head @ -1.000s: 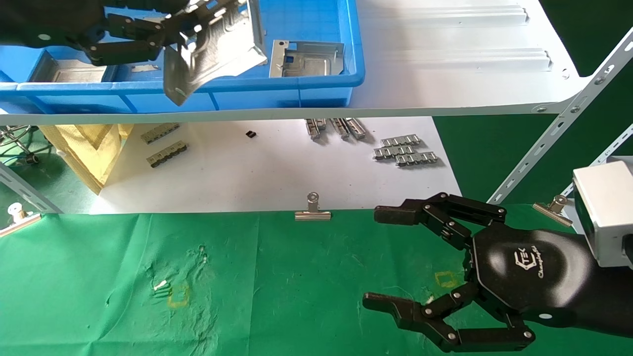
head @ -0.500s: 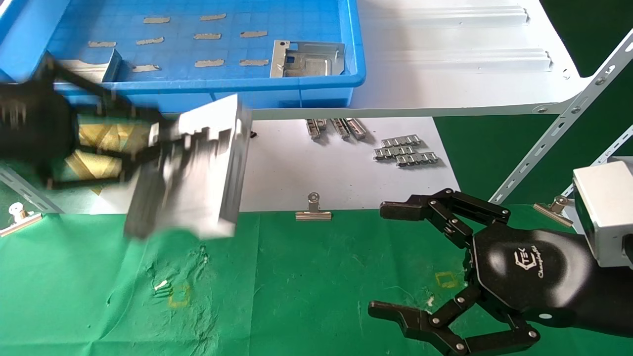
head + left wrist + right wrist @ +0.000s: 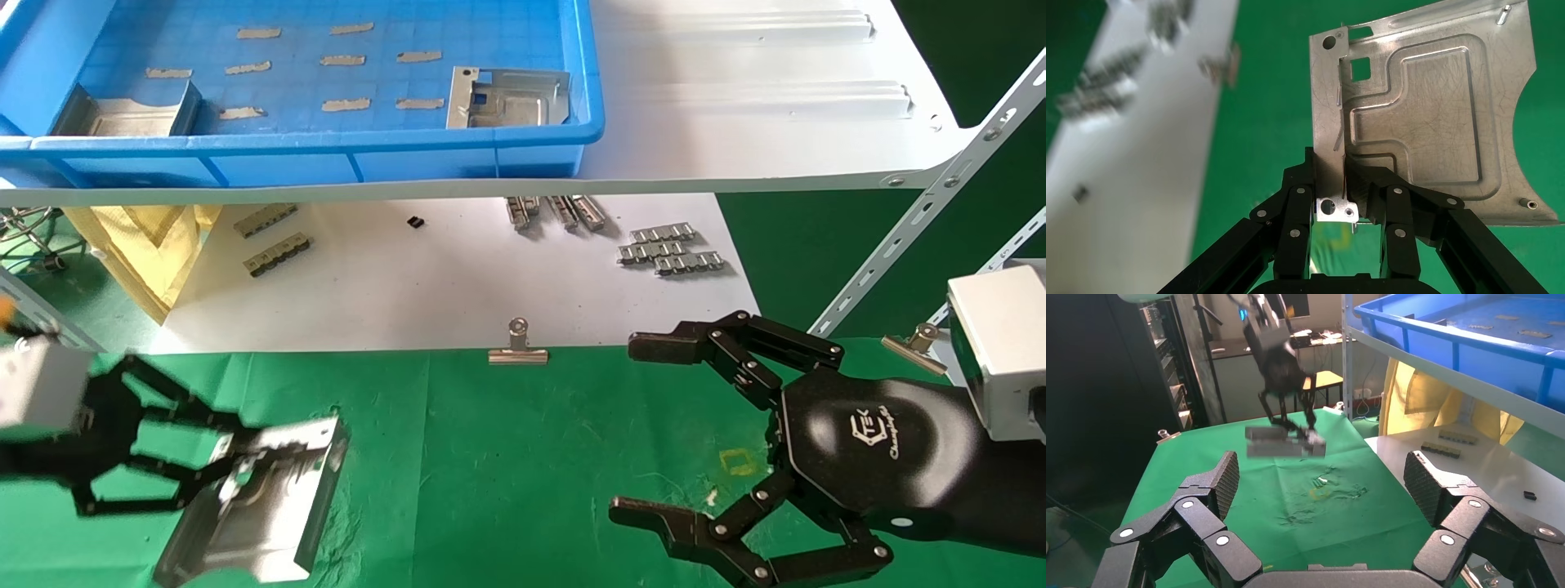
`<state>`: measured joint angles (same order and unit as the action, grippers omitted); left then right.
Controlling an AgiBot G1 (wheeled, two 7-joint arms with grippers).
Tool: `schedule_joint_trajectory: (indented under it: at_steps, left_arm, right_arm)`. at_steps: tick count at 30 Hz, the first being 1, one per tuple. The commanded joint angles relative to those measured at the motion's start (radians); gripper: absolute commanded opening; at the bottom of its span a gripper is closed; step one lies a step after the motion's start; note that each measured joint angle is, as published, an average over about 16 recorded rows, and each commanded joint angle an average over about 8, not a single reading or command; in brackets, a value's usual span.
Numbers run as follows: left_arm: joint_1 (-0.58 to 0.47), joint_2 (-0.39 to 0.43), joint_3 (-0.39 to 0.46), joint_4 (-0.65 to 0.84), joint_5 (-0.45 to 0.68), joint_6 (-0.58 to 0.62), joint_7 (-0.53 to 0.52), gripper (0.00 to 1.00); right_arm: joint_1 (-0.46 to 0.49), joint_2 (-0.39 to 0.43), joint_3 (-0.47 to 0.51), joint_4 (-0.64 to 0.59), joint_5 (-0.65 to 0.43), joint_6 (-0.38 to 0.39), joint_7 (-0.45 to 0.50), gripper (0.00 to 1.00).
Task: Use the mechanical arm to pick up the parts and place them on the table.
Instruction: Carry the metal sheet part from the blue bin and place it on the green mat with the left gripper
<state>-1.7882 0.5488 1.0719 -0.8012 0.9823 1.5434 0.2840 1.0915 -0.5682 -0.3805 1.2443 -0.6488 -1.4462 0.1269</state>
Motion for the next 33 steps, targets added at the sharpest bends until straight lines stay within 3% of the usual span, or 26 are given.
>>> schedule_joint_trajectory:
  at_steps: [1, 10, 12, 20, 33]
  left_arm:
    - [0.009, 0.007, 0.029, 0.036, 0.018, -0.001, 0.028, 0.0]
    - [0.119, 0.046, 0.027, 0.113, 0.048, -0.211, 0.214, 0.0]
    - [0.141, 0.046, 0.021, 0.109, 0.038, -0.236, 0.246, 0.04]
    - [0.194, 0.075, 0.024, 0.118, 0.029, -0.265, 0.304, 0.98]
    - [0.185, 0.129, 0.048, 0.202, 0.047, -0.222, 0.256, 1.0]
  right_arm:
    - [0.0, 0.0, 0.0, 0.0, 0.0, 0.0, 0.0, 1.0]
    - [0.0, 0.0, 0.0, 0.0, 0.0, 0.0, 0.0, 1.0]
    - [0.0, 0.0, 0.0, 0.0, 0.0, 0.0, 0.0, 1.0]
    - [0.0, 0.0, 0.0, 0.0, 0.0, 0.0, 0.0, 1.0]
    - [0.0, 0.0, 0.0, 0.0, 0.0, 0.0, 0.0, 1.0]
